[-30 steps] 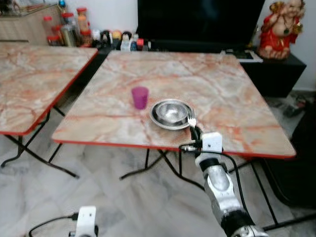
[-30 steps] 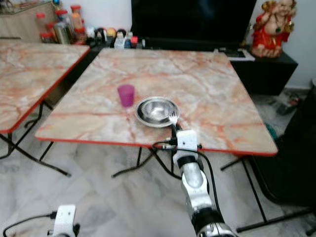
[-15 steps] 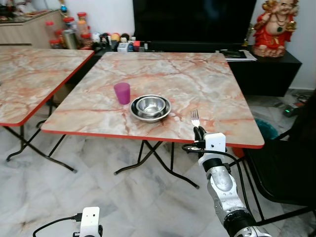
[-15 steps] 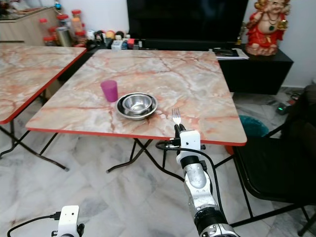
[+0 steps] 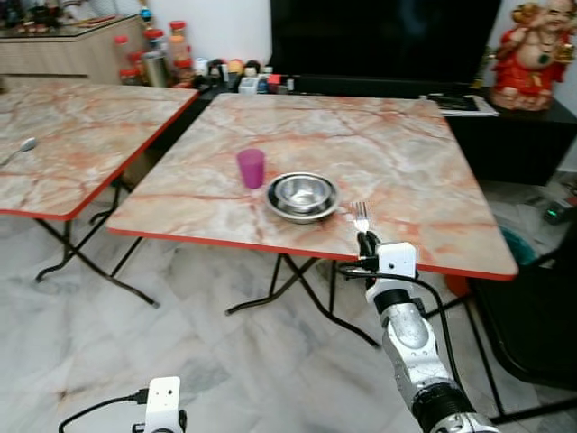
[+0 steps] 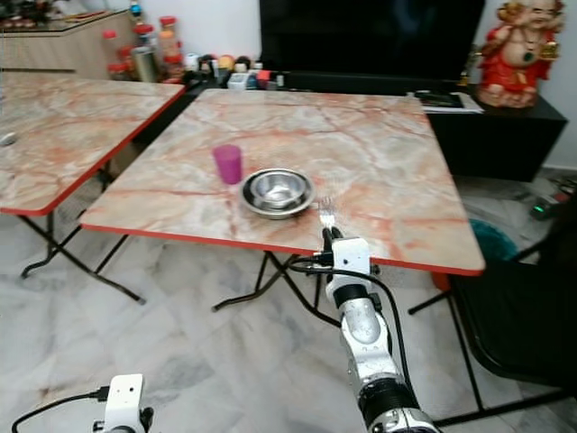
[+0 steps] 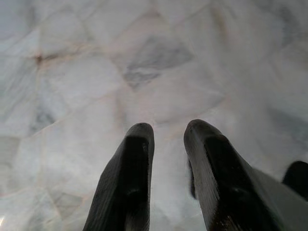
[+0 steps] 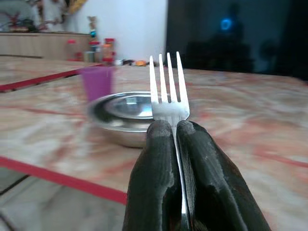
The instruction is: Setting the table
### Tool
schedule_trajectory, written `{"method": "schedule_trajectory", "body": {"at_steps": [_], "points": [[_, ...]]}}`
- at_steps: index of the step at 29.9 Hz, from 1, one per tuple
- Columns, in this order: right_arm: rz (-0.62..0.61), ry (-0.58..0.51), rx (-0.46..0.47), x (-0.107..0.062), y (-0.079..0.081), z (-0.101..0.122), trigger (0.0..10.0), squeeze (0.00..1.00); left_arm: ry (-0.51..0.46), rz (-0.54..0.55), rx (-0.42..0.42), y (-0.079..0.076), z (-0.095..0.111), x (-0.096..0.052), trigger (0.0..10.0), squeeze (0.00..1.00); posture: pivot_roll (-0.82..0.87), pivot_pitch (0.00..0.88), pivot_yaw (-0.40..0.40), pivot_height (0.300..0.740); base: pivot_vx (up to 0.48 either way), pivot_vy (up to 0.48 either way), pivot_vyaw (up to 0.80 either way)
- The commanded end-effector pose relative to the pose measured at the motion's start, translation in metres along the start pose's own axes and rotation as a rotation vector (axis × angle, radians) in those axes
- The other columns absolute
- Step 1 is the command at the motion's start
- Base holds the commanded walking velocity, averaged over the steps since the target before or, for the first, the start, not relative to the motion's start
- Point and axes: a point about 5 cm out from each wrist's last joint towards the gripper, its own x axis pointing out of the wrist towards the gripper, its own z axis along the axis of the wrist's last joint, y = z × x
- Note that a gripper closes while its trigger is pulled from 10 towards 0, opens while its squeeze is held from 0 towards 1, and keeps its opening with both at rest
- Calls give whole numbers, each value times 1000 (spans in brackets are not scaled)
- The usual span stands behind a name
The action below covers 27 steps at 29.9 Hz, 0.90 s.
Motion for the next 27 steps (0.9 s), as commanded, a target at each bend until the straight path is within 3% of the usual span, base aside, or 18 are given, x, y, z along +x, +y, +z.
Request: {"method": "schedule_trajectory", "body": {"at_steps": [1,12,18,27], "points": [[-1,3,-4,3,0,2,10000,0,4,-1,8,1,1,1,10000,0,6,0,19,740,0,0,0],[-8,10,18,5,2,2,10000,0,-12,-13,11,-1,5,1,10000,0,7,0,25,740,0,0,0],[-33,35,23,6,-1,0,10000,0,-10,-12,24,0,5,1,10000,0,7,0,27,740,349,0,-635],[-36,25,23,5,0,1,10000,0,-9,-3,16,2,4,1,10000,0,15,0,26,740,405,0,0]]}}
